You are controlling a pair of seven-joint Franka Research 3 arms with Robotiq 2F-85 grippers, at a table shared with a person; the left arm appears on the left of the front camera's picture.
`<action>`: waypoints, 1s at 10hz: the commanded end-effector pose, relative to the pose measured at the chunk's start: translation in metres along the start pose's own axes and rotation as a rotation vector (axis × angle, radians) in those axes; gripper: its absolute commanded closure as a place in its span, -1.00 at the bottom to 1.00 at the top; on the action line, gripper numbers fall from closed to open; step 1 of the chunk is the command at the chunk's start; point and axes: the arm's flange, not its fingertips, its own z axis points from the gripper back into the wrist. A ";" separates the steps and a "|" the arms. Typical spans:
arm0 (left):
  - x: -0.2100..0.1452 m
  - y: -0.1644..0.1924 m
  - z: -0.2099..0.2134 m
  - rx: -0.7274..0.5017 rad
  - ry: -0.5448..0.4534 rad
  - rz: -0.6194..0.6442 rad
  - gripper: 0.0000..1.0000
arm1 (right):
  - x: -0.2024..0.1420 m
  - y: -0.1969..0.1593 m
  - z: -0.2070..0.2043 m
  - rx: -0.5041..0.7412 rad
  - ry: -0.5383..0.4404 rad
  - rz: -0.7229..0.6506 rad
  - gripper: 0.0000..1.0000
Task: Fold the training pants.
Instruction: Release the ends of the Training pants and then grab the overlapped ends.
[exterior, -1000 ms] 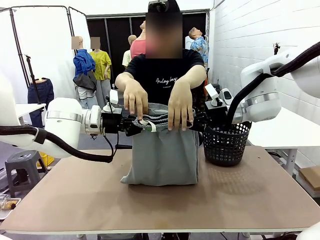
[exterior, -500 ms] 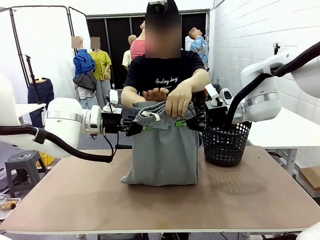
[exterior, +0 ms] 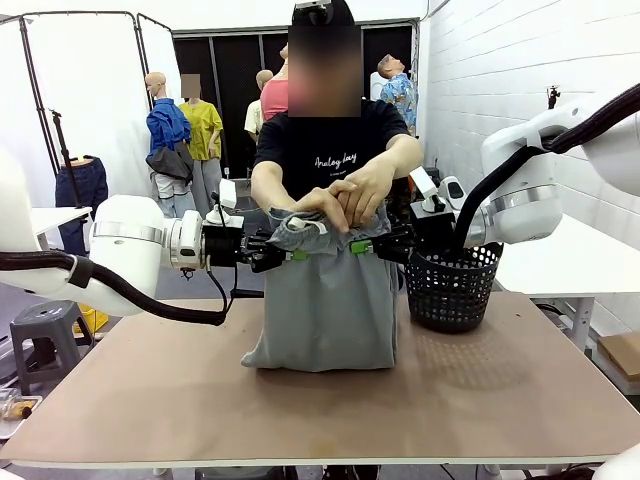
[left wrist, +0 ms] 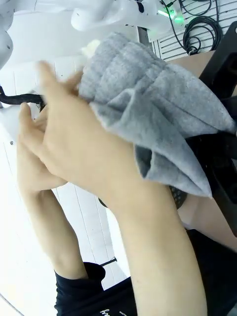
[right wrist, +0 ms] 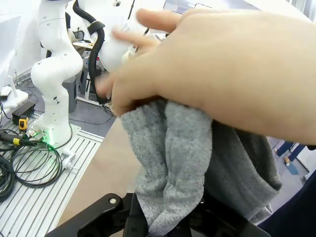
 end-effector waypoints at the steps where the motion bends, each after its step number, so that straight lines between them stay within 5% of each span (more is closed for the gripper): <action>1: 0.003 0.000 0.001 0.002 -0.005 -0.004 1.00 | 0.001 0.002 -0.001 0.003 -0.003 0.006 1.00; 10: 0.003 0.000 0.001 0.002 -0.005 -0.004 1.00 | 0.001 0.002 -0.001 0.003 -0.003 0.006 1.00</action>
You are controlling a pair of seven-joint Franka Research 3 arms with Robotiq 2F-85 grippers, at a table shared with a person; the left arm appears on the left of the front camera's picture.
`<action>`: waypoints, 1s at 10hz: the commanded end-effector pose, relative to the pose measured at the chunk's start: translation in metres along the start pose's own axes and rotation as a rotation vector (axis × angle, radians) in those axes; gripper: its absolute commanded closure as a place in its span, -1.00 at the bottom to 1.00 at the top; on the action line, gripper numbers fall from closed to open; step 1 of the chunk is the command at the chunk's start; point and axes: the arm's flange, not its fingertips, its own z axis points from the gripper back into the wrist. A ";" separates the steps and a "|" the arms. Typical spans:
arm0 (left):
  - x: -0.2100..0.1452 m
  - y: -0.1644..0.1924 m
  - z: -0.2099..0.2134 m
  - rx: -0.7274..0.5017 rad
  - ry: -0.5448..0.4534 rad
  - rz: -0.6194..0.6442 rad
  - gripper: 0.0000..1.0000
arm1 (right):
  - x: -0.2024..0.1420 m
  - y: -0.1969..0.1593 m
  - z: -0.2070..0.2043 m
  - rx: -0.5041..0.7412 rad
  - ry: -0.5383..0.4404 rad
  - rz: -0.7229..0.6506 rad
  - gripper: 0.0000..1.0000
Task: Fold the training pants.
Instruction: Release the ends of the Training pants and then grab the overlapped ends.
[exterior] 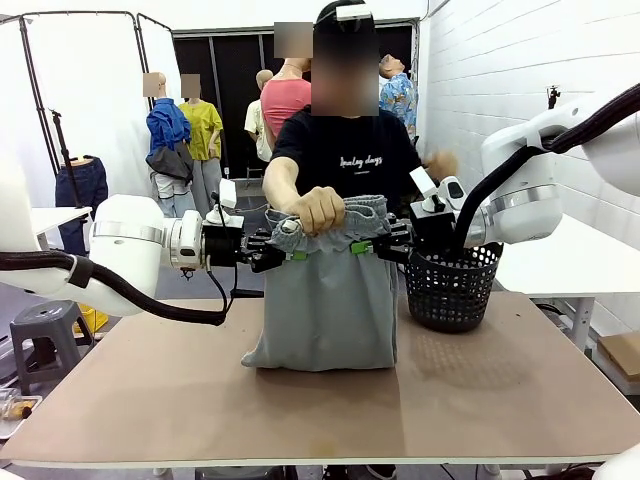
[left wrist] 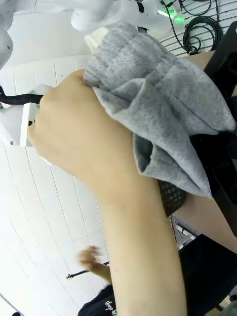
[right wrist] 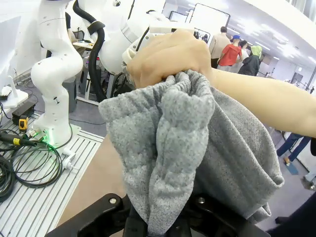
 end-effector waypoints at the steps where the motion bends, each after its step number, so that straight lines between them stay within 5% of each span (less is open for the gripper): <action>1: 0.003 0.000 0.001 0.002 -0.005 -0.004 1.00 | 0.001 0.001 -0.001 0.002 -0.003 0.006 1.00; 10: 0.003 0.000 0.001 0.002 -0.005 -0.004 1.00 | 0.001 0.001 -0.001 0.002 -0.003 0.006 1.00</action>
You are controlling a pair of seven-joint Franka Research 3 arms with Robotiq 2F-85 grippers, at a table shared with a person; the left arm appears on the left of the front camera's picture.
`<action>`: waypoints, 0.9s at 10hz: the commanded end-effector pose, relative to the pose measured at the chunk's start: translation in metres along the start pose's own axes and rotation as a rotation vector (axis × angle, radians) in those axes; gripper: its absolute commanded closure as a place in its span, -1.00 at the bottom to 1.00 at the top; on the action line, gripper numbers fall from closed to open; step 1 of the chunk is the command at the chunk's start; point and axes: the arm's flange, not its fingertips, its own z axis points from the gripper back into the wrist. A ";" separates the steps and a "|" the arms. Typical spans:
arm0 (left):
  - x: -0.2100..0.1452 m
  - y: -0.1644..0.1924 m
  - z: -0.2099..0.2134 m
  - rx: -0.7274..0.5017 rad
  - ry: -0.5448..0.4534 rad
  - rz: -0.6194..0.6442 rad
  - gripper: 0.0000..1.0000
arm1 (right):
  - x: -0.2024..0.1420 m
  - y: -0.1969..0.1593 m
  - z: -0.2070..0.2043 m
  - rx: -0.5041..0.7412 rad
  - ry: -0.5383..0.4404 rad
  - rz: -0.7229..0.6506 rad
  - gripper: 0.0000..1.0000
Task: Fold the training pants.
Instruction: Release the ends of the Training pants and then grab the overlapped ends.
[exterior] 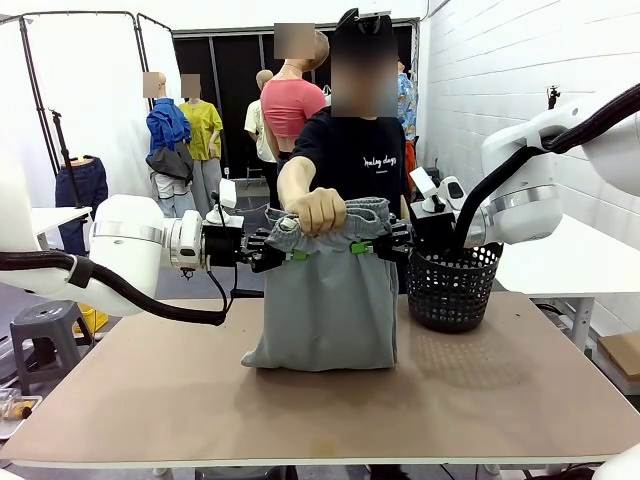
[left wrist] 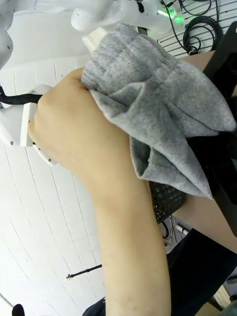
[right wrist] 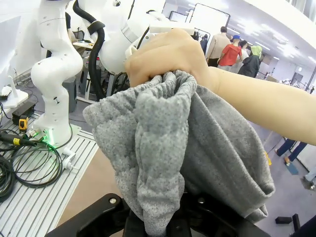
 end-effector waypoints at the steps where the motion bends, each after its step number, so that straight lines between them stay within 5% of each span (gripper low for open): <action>1: 0.003 0.000 0.001 0.002 -0.005 -0.003 1.00 | 0.001 0.001 -0.001 0.002 -0.003 0.007 1.00; 4: 0.000 0.000 0.000 0.000 0.000 0.000 0.90 | 0.000 0.000 0.000 0.000 0.000 0.000 1.00; 9: -0.001 -0.002 0.004 0.005 -0.026 0.009 -1.00 | -0.001 0.001 0.000 0.027 -0.001 -0.028 -0.97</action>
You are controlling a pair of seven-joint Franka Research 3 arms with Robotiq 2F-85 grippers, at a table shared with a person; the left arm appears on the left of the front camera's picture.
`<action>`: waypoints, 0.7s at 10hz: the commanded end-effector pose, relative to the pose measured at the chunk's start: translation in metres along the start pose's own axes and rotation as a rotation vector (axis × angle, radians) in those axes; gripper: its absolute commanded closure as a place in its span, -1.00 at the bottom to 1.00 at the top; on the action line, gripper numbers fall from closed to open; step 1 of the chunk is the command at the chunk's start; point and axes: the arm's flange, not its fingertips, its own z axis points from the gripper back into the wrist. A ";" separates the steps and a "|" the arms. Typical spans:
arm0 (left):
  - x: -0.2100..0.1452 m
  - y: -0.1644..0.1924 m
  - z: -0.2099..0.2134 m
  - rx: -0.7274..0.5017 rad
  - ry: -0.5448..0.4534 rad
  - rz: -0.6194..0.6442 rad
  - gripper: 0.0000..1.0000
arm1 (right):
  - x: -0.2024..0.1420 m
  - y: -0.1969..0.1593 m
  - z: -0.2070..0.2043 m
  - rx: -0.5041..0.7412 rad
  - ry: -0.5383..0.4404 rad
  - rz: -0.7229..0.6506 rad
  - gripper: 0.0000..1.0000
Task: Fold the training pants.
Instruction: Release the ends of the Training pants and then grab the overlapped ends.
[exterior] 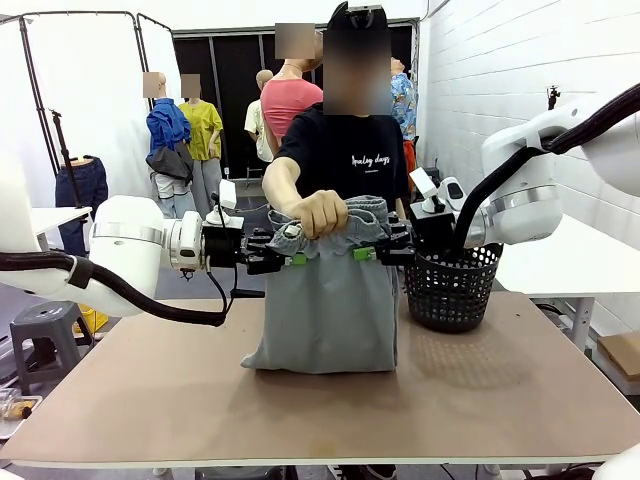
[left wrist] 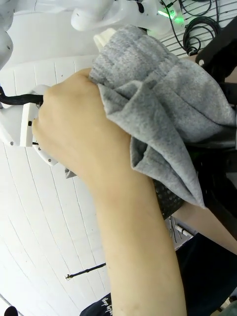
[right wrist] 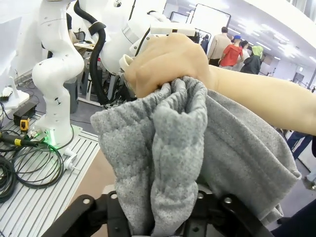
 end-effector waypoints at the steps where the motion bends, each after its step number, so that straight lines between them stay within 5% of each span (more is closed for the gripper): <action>1: 0.001 -0.002 0.004 0.002 -0.030 0.005 -1.00 | -0.001 0.000 0.001 0.017 0.002 -0.027 -1.00; 7: 0.001 -0.003 0.005 -0.012 -0.047 0.017 -1.00 | -0.002 -0.002 0.003 0.002 -0.006 -0.033 -1.00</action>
